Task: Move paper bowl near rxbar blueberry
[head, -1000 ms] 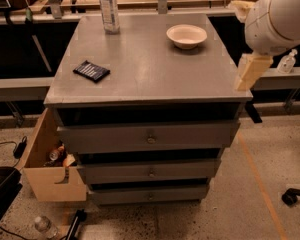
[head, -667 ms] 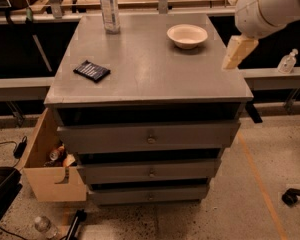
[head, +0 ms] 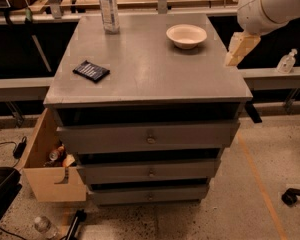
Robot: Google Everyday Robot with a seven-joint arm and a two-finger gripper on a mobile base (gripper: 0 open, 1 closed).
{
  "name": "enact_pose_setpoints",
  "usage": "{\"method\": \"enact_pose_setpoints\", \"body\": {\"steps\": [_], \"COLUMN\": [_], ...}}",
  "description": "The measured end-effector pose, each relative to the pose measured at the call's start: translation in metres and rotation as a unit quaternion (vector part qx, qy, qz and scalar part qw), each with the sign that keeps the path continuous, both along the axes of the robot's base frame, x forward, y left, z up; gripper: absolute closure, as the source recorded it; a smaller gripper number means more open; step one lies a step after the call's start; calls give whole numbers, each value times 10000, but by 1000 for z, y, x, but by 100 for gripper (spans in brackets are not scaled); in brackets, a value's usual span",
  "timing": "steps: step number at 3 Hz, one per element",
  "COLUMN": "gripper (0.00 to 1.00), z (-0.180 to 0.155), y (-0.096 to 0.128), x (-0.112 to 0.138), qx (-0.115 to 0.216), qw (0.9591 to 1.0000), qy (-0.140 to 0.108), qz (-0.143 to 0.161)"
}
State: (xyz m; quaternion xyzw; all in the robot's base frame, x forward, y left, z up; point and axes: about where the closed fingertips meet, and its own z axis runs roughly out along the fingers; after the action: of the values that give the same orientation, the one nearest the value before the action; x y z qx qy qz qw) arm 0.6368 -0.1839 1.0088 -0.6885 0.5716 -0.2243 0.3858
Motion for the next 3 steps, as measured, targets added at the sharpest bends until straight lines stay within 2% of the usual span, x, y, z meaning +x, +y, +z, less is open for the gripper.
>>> {"method": "enact_pose_setpoints", "body": {"steps": [1,2,3], "gripper": [0,0,0], "z": [-6,-17,-32], "y": [0,-11,-26], "x": [36,88,133], "qx": [-166,-421,-603], "qw": [9995,9976,9955], "qy": [-186,-459,-616], "qz": [180,318,382]}}
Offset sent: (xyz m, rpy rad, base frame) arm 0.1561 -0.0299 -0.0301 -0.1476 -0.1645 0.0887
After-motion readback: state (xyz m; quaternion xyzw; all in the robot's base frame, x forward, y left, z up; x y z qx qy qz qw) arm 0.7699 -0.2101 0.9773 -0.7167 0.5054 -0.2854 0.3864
